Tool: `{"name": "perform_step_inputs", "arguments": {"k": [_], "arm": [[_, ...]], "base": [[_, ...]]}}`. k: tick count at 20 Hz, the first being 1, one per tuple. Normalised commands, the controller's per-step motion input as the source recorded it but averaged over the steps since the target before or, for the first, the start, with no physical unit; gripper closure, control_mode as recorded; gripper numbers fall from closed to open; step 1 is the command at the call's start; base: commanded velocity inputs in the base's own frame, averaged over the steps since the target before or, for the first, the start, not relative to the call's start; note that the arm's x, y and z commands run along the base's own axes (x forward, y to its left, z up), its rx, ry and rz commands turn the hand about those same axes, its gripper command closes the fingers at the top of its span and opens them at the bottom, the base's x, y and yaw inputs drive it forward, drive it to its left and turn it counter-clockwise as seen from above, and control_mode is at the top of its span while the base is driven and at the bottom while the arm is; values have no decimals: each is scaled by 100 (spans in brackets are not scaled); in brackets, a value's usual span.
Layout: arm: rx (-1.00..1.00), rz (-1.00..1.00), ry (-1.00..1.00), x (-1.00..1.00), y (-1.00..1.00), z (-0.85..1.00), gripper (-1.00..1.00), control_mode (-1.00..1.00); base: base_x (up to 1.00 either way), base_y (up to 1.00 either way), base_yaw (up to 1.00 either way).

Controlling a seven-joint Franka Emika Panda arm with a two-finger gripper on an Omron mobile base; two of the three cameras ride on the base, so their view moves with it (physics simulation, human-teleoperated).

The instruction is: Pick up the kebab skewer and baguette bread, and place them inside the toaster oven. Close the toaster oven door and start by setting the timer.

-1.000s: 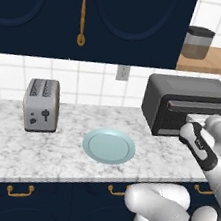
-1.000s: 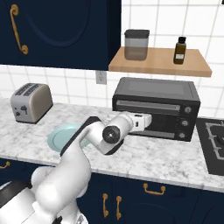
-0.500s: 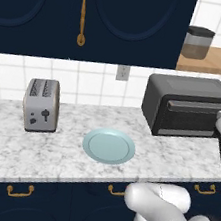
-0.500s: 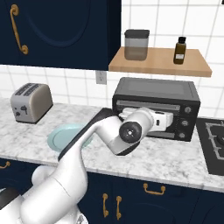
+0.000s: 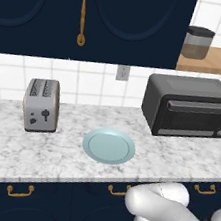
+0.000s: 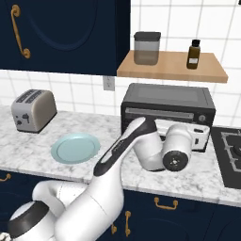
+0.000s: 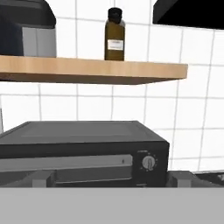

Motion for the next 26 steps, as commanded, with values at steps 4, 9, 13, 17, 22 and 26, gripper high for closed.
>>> {"name": "perform_step_inputs", "arguments": {"k": [4, 9, 13, 17, 22, 26], "arm": [[0, 12, -23, 37, -45, -35, -100, -100], [0, 13, -1, 50, -44, -1, -100, -100], [0, 6, -4, 39, -44, 0, -100, -100], [0, 0, -5, 17, -36, 0, -100, -100], [0, -3, -3, 31, -21, -10, -100, -100], [0, -1, -2, 32, -14, -20, -100, -100]], "base": [[0, 0, 0], [0, 0, 0], [0, 0, 0], [0, 0, 0], [0, 0, 0], [0, 0, 0]]}}
